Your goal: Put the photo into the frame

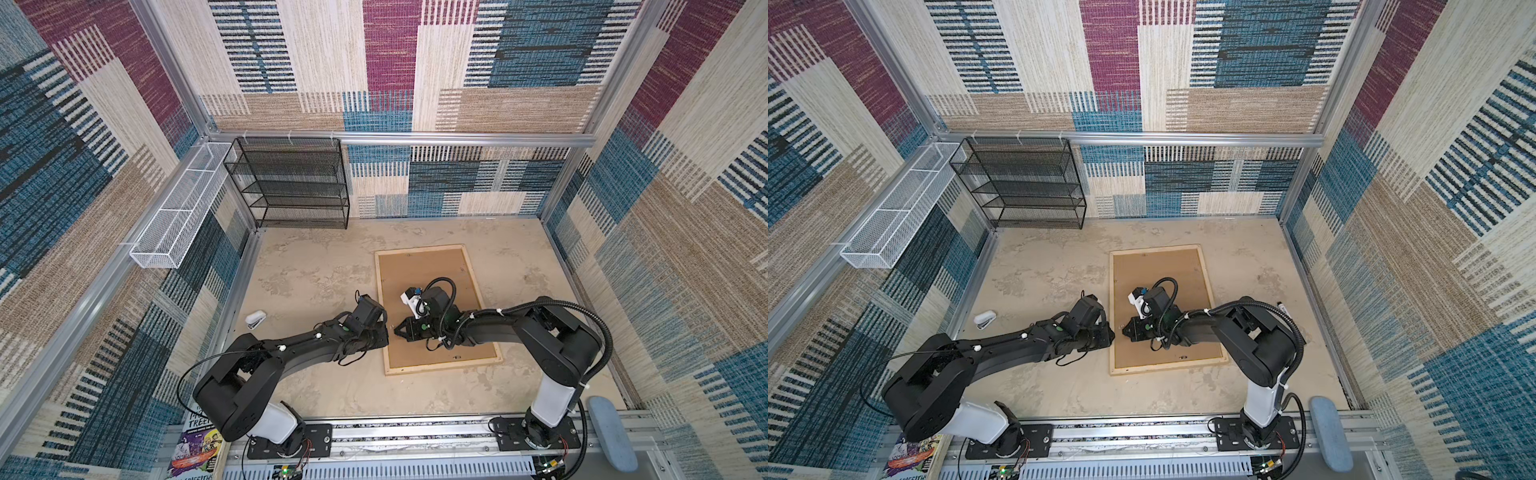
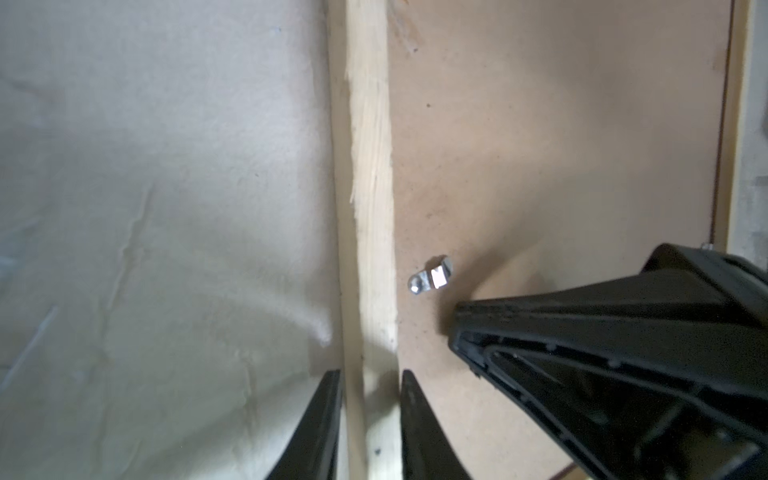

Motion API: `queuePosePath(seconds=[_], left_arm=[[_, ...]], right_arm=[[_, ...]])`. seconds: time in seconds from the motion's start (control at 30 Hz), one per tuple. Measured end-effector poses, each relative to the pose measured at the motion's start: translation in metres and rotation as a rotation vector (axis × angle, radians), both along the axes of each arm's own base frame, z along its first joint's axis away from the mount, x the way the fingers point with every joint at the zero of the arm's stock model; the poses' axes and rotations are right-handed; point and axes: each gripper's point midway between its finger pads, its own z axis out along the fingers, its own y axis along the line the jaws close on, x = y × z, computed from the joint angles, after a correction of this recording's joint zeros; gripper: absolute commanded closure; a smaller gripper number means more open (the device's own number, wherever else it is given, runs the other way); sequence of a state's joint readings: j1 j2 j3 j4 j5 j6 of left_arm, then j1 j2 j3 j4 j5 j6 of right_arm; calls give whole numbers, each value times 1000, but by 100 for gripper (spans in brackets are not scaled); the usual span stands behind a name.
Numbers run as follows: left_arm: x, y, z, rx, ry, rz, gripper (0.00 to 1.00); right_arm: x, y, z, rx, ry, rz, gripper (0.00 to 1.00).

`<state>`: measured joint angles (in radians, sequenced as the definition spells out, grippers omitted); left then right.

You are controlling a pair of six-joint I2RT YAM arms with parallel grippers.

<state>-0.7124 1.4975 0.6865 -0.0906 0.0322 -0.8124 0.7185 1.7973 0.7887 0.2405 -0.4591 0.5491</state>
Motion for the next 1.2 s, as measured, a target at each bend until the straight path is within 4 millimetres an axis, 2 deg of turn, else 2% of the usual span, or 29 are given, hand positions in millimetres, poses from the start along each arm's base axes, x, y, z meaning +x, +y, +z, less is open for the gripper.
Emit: queuePosePath(seconds=[0.27,0.57,0.83,1.2], left_arm=[[-2,-3,-2,0,8,10,82],[-1,-3,-1,3,10,8,84],[8,-4,-4,56,12,-14,87],[13,-1,-9,71,85,-81,90]], right_arm=[[8,-3,-1,-24,-23,-34,92],[21,8,-3,-1,-46,-34,93],[31,22,-4,39,-77,16,94],[34,23,-5,32,-107,84,93]])
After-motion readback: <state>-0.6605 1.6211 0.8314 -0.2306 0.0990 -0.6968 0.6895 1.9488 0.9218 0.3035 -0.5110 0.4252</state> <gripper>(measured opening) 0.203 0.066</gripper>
